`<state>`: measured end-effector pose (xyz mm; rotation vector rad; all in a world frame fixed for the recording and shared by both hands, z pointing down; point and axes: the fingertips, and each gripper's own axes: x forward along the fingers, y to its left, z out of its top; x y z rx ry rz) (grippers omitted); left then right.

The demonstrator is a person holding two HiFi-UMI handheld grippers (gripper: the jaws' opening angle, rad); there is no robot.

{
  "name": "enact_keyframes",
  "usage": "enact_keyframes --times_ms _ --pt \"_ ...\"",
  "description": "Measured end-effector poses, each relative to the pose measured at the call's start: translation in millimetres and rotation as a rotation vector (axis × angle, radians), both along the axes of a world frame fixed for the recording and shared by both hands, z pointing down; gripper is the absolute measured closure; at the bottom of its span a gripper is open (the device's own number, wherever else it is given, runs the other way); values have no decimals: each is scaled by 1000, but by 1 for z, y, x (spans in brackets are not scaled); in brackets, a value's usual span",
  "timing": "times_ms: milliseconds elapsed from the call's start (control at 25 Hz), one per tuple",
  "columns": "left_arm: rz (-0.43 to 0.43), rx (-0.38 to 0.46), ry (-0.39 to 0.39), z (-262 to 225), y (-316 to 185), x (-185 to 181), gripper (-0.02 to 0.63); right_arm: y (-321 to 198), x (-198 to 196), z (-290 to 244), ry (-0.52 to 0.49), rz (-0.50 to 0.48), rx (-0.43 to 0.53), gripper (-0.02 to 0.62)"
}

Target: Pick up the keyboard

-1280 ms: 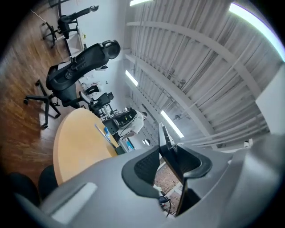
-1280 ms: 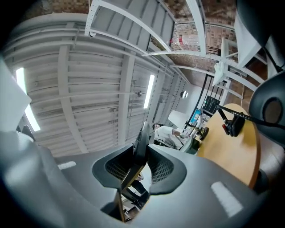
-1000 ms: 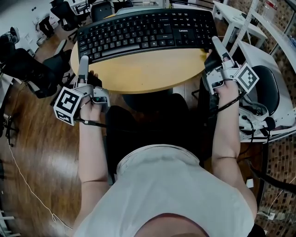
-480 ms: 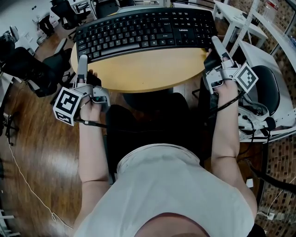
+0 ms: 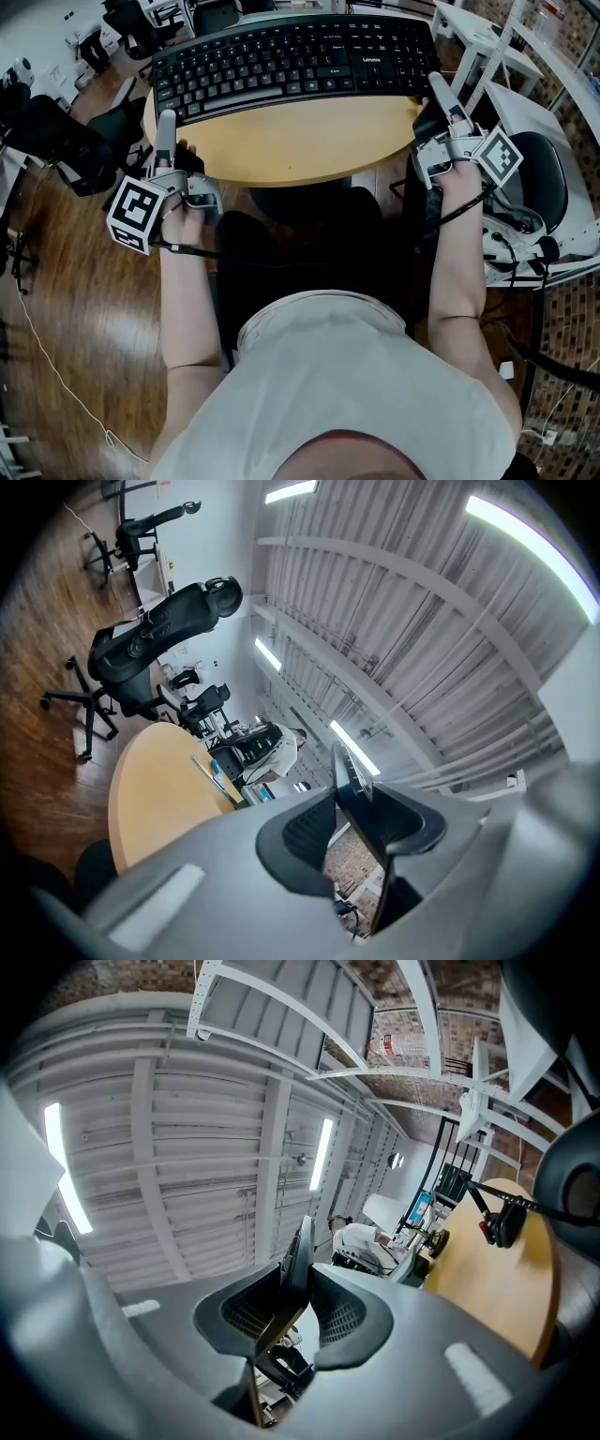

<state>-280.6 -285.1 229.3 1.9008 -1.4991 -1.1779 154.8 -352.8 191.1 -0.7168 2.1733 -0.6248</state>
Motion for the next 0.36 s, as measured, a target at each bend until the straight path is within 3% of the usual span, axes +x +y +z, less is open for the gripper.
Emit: enact_keyframes --times_ms 360 --pt "-7 11 9 0 4 1 152 3 0 -3 6 -7 14 489"
